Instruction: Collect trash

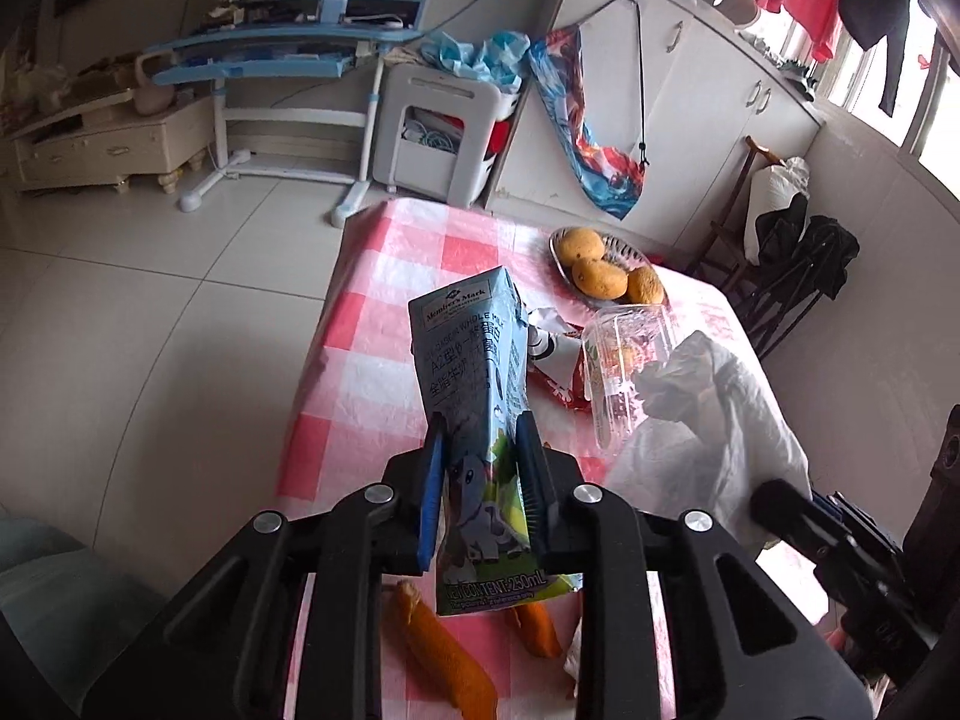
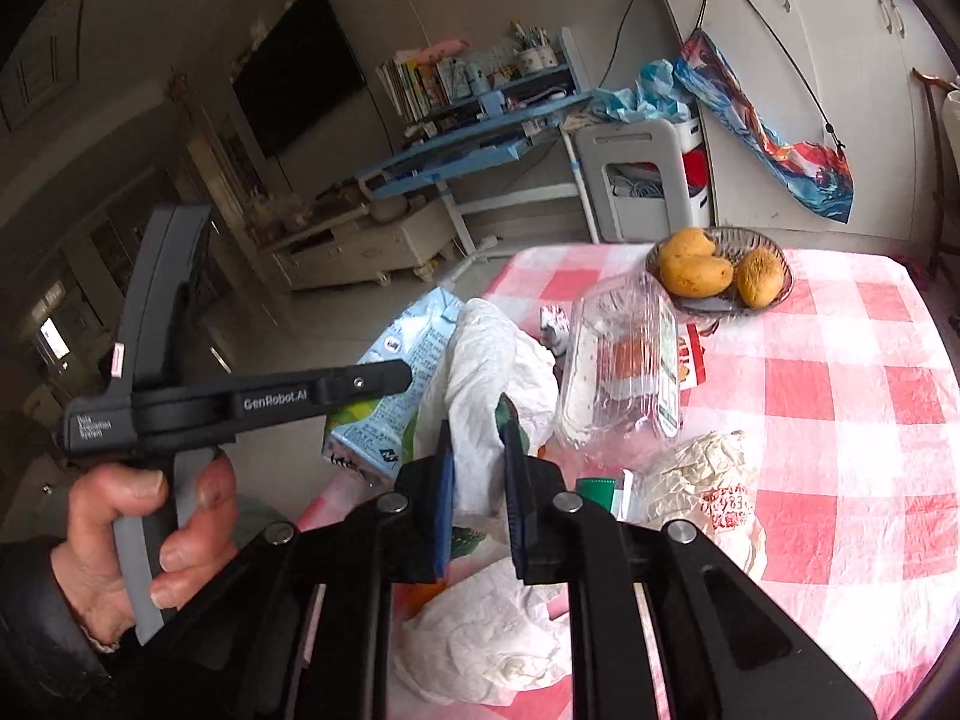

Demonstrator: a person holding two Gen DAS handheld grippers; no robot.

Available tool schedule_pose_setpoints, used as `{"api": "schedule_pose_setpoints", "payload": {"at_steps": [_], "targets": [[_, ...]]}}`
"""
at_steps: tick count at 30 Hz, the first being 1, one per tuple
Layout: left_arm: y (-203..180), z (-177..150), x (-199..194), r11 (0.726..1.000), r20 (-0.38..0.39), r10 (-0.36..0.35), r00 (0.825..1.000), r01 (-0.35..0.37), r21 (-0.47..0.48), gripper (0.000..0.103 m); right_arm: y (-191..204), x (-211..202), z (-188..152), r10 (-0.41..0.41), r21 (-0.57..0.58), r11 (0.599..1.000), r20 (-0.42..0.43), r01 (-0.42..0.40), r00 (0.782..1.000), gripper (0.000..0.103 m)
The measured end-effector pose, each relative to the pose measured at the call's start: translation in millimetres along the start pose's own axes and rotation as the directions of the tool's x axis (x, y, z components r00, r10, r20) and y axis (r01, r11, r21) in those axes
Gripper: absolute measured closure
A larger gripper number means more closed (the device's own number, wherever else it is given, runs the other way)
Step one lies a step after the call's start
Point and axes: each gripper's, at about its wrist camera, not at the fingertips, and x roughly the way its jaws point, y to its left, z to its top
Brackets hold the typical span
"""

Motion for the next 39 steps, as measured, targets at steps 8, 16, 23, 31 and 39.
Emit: {"api": "schedule_pose_setpoints", "payload": {"at_steps": [8,16,23,31,39], "targets": [[4,-44,-58,1.0,0.038,-0.025,0.999,0.025,-0.001,0.081,7,-34,-17,0.084,0.124,0.988,0.052,-0.09,0.995,0.087],[-7,-71,-70,0.999,0.015,-0.038,0.999,0.037,0.029,0.081,-60,0,-42,-0.102,0.354,0.923,-0.159,0.153,0.982,0.08],[-20,-79,-67,0.996,-0.004,-0.028,1.0,0.029,0.087,0.081,-53,3,-31,-0.1,0.298,0.945,-0.138,0.138,0.985,0.039],[-27,-78,-64,0.994,0.003,-0.04,0.999,0.039,0.103,0.081,-60,15,-35,-0.185,0.243,0.946,-0.135,0.213,0.973,0.078],[-25,-78,-82,0.994,0.068,-0.045,0.997,0.038,0.102,0.081,-34,-34,-18,-0.105,0.2,0.975,0.046,0.094,0.993,0.097]]}}
